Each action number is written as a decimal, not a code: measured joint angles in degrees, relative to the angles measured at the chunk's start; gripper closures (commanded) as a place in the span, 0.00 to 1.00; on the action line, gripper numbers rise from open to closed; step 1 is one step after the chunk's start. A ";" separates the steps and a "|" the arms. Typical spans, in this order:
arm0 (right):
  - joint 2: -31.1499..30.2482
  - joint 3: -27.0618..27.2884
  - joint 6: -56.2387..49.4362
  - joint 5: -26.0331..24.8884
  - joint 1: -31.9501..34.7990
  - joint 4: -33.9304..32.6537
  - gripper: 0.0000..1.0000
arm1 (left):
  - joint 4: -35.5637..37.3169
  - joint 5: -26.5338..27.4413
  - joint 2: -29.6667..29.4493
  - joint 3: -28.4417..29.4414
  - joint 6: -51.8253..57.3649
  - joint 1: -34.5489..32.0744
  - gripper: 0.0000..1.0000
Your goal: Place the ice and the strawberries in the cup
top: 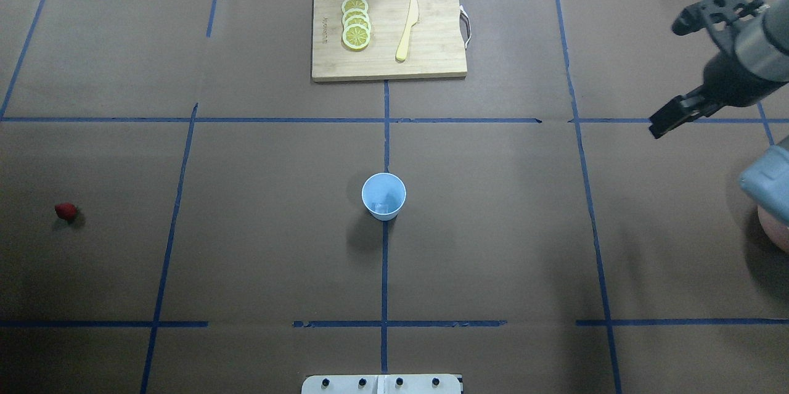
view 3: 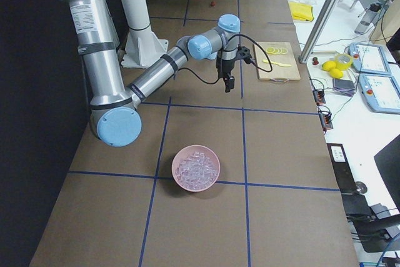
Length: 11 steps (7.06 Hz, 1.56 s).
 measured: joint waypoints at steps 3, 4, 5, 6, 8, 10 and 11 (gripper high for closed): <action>-9.68 -0.43 -18.51 5.02 9.54 -0.02 0.01 | -0.10 -0.03 0.17 -0.10 0.01 0.00 0.00; -12.65 -0.61 -22.90 5.72 11.53 0.41 0.01 | -0.11 -0.03 0.17 -0.18 0.01 0.00 0.00; -15.95 -1.33 -25.57 6.23 12.75 3.12 0.01 | -0.09 -0.03 0.17 -0.27 0.01 0.00 0.00; -18.95 -3.02 -26.50 6.71 13.25 8.35 0.01 | -0.07 -0.03 0.17 -0.30 0.01 0.00 0.00; -21.90 -6.68 -28.30 7.23 13.50 17.30 0.01 | -0.05 -0.03 0.17 -0.45 0.01 0.00 0.00; -22.41 -9.96 -37.39 7.14 13.56 21.70 0.01 | -0.02 -0.03 0.17 -0.50 0.01 0.00 0.00; -22.59 -10.61 -44.34 6.75 13.59 22.45 0.01 | -0.04 -0.03 0.17 -0.50 0.01 0.03 0.00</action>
